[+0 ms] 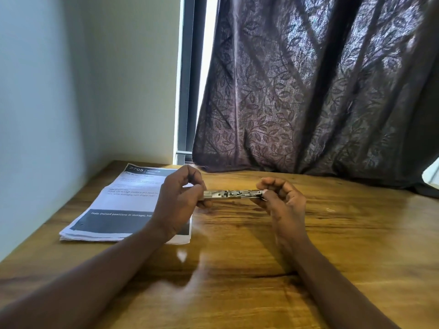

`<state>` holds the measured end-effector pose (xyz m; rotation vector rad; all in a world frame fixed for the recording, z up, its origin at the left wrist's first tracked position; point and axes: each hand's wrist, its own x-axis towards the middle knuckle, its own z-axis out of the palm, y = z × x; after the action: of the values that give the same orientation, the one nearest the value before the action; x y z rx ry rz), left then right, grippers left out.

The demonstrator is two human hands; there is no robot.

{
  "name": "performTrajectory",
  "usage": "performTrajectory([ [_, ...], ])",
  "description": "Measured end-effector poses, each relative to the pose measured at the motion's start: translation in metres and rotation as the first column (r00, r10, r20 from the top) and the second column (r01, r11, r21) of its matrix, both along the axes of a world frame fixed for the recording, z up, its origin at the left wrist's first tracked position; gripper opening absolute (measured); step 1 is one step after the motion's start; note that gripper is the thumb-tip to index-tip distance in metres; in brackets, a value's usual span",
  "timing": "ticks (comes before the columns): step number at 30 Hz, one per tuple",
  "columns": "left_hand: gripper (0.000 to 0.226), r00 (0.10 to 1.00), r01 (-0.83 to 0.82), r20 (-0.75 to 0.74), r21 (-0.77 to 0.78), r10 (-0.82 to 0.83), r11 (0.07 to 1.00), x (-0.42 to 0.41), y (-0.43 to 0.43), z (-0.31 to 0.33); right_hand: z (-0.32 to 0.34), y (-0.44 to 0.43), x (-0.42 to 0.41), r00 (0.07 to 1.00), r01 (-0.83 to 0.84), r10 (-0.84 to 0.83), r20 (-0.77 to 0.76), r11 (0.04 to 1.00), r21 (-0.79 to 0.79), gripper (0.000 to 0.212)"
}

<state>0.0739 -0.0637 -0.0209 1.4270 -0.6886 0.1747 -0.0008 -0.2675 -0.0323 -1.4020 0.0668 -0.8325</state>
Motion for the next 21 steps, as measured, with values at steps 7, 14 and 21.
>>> performTrajectory([
  [7,0.024,0.994,-0.109,0.030,0.085,0.107,0.990,-0.002,-0.004,-0.002,0.008,0.004,0.000,0.962,-0.271,0.270,0.052,0.901,0.340,0.027],
  [14,0.026,0.995,-0.055,-0.085,0.072,0.061,0.996,0.005,0.005,-0.001,0.010,0.010,-0.003,0.930,-0.346,0.366,0.039,0.832,0.434,0.025],
  [21,0.021,0.867,-0.397,0.409,0.221,0.285,0.891,-0.005,0.002,0.000,0.008,0.024,-0.007,0.930,-0.350,0.368,0.012,0.873,0.339,0.026],
])
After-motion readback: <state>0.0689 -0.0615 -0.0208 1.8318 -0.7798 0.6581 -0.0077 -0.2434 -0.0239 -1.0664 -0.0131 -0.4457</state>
